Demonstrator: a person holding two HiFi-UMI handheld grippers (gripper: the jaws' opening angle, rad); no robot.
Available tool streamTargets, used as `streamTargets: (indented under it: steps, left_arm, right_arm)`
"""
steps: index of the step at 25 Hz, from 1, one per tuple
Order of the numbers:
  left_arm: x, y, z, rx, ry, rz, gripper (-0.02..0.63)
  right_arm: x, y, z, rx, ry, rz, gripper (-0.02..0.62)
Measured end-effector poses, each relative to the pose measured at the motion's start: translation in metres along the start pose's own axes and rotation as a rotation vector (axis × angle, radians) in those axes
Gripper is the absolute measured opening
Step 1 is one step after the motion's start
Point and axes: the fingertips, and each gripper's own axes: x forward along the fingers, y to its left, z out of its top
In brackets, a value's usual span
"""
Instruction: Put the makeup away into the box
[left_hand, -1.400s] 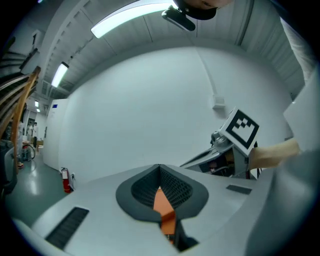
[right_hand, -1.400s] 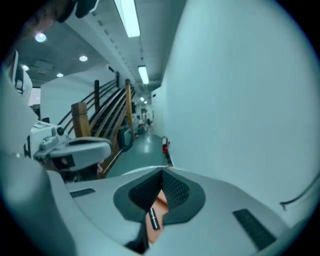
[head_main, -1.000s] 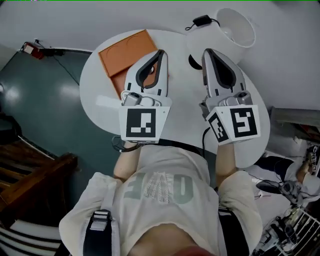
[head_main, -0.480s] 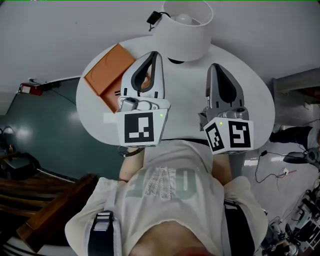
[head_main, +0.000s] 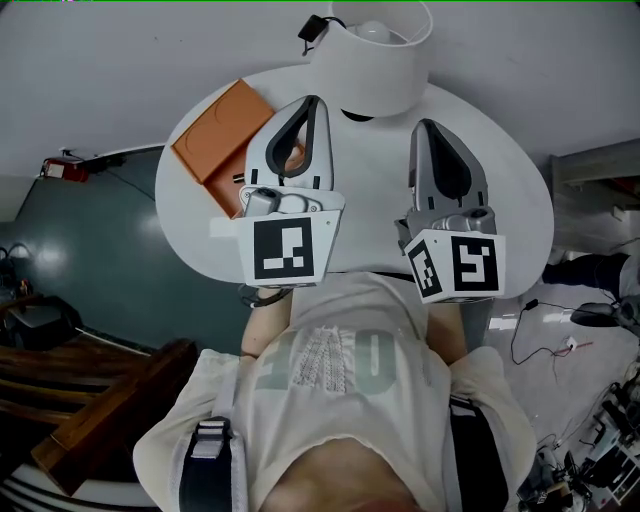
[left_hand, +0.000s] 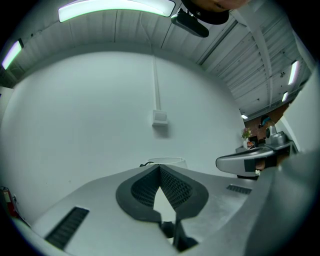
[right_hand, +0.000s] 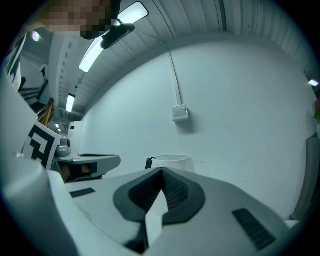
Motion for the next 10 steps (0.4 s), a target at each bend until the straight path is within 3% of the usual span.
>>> streamTargets:
  steps: [10]
  left_arm:
    - [0.0035, 0.002, -0.0006, 0.024, -0.015, 0.001, 0.008]
  right_arm:
    - [0.0048, 0.0046, -0.007, 0.016, 0.019, 0.034, 0.005]
